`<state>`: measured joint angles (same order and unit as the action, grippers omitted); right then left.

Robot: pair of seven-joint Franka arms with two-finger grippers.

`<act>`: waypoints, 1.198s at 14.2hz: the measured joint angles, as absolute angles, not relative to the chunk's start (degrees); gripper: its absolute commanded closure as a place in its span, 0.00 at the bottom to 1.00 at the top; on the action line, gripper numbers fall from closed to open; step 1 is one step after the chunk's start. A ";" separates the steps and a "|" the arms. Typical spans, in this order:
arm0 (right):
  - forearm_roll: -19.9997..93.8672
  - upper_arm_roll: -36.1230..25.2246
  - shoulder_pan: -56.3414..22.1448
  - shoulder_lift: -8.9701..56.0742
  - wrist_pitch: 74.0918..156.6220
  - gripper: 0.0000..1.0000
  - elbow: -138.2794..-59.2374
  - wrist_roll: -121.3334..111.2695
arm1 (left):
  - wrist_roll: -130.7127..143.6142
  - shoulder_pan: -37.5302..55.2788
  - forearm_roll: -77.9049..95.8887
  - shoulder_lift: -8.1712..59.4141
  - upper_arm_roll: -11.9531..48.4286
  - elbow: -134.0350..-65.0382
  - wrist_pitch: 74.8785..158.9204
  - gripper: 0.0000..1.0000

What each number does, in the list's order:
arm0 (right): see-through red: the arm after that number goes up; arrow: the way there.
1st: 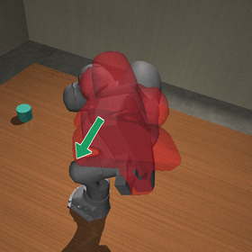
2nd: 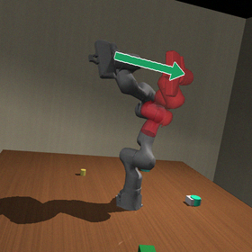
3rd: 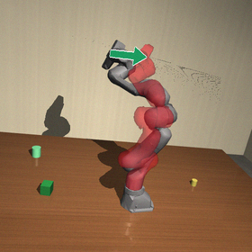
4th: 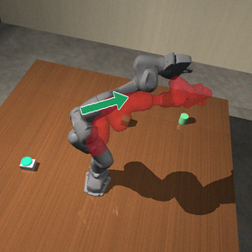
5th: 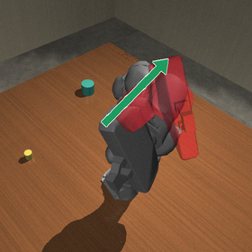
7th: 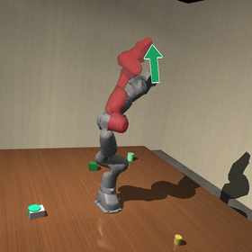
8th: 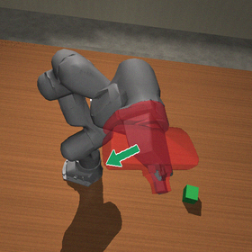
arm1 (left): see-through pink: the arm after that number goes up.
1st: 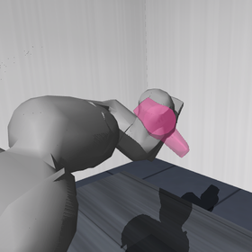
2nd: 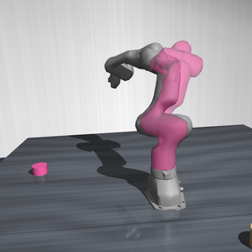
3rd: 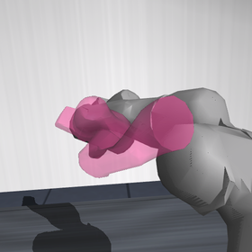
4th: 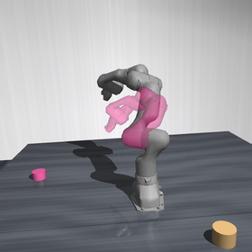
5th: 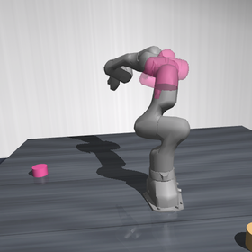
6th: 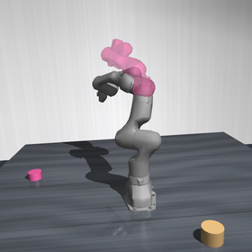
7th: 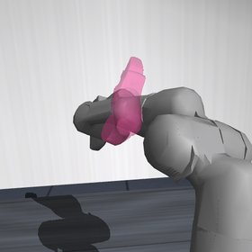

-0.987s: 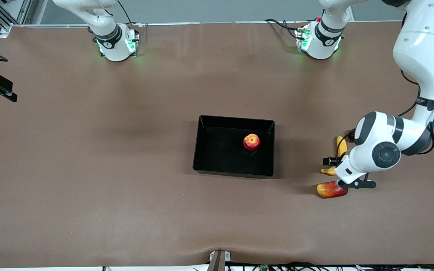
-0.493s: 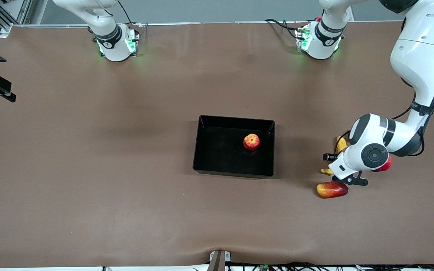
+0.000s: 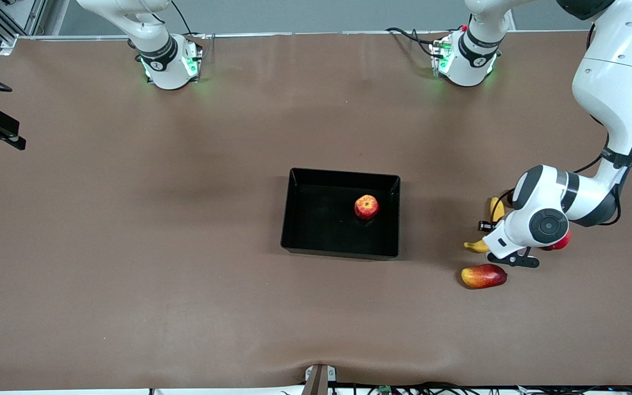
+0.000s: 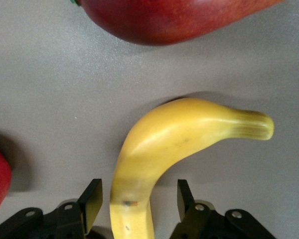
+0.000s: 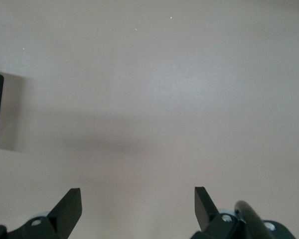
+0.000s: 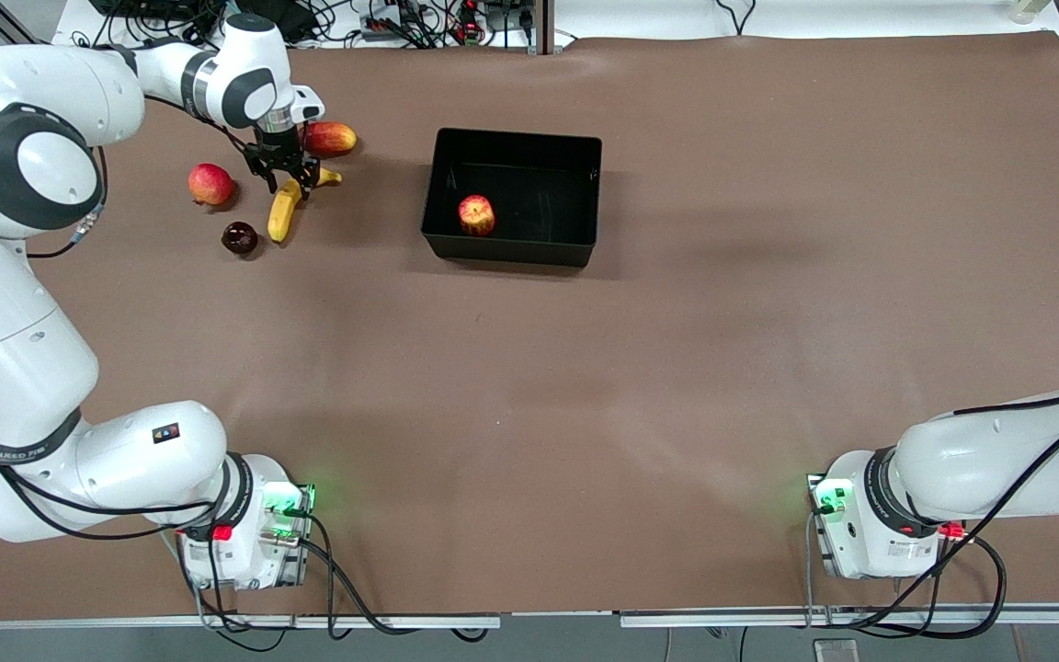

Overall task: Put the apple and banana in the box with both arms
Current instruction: 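Grasp the banana with the left gripper and lift it, then carry the banana into the tray and open the left gripper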

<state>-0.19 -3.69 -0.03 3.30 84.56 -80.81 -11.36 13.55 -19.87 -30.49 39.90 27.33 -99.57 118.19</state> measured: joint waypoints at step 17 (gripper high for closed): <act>-0.19 -3.40 -0.02 3.64 84.55 0.00 -80.91 -11.36 | 28.55 -16.69 -10.52 25.57 41.91 -87.29 96.05 1.00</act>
